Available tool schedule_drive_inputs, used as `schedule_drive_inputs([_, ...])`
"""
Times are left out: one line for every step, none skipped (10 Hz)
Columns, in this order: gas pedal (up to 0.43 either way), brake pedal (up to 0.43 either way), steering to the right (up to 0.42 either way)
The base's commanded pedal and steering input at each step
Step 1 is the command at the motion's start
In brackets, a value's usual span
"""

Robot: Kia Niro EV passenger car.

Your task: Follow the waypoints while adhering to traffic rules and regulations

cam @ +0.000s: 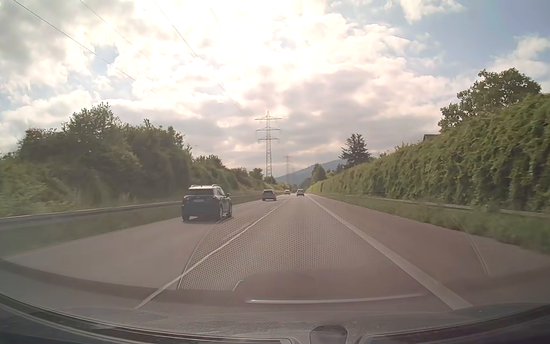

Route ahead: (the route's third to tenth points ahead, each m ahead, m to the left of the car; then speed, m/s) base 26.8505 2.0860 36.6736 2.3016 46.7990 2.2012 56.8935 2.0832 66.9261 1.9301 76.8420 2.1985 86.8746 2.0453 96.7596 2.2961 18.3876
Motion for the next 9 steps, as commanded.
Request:
schedule_drive_inputs([0.130,0.000,-0.001])
schedule_drive_inputs([0.130,0.000,-0.001])
schedule_drive_inputs([0.130,0.000,-0.001])
schedule_drive_inputs([0.130,0.000,-0.001])
schedule_drive_inputs([0.130,0.000,-0.001])
schedule_drive_inputs([0.130,0.000,-0.001])
schedule_drive_inputs([0.130,0.000,-0.001])
schedule_drive_inputs([0.130,0.000,-0.001])
schedule_drive_inputs([0.130,0.000,-0.001])
